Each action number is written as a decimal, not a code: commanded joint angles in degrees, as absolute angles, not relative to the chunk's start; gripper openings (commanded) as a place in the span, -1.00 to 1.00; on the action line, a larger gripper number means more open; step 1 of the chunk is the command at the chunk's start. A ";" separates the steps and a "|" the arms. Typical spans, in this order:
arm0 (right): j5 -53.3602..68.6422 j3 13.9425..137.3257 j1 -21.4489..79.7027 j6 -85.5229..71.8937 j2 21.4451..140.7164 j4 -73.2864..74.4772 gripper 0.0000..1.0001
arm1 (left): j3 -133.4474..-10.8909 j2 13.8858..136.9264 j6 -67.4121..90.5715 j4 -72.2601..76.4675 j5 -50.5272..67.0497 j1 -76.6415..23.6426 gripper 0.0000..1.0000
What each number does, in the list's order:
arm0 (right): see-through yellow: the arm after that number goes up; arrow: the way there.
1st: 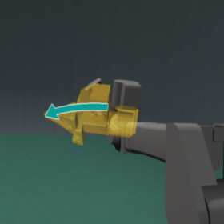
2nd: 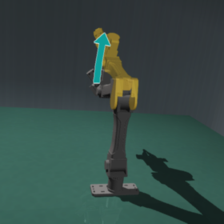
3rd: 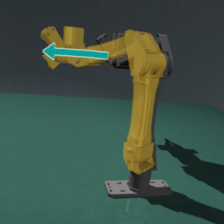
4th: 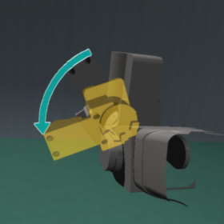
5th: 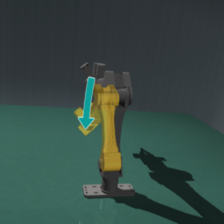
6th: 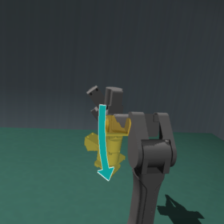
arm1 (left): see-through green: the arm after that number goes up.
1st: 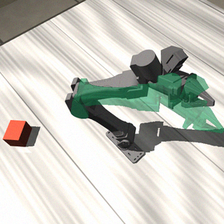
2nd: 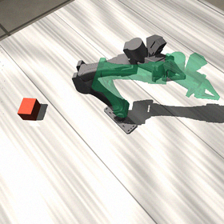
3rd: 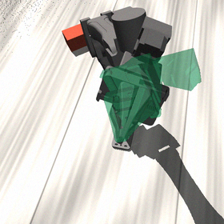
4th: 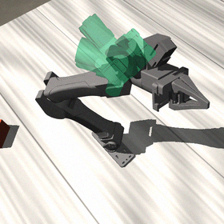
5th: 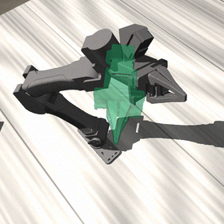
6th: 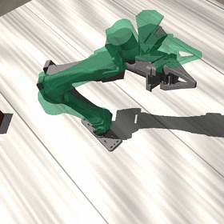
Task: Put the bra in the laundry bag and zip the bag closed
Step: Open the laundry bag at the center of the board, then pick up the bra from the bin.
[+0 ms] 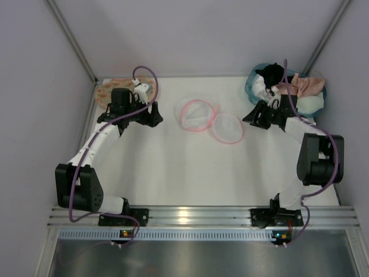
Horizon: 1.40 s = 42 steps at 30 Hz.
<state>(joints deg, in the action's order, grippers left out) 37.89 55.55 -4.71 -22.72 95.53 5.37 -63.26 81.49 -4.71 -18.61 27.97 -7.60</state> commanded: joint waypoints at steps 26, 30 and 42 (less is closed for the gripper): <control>19.16 102.12 -15.46 15.56 100.71 32.69 0.99 | -72.25 75.94 -8.19 -20.83 13.37 -9.58 0.86; 23.03 103.97 -19.77 12.13 105.46 34.80 0.99 | -73.21 76.38 -6.68 -22.93 12.57 -9.58 0.78; 21.17 104.85 -25.49 8.01 107.22 38.25 0.93 | -67.06 79.09 -7.65 -23.55 20.55 -9.58 0.66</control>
<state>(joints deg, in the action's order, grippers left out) 20.38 101.54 -25.34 10.31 108.64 37.98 -67.81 77.34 -8.84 -23.55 16.32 -9.56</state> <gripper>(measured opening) 0.974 0.836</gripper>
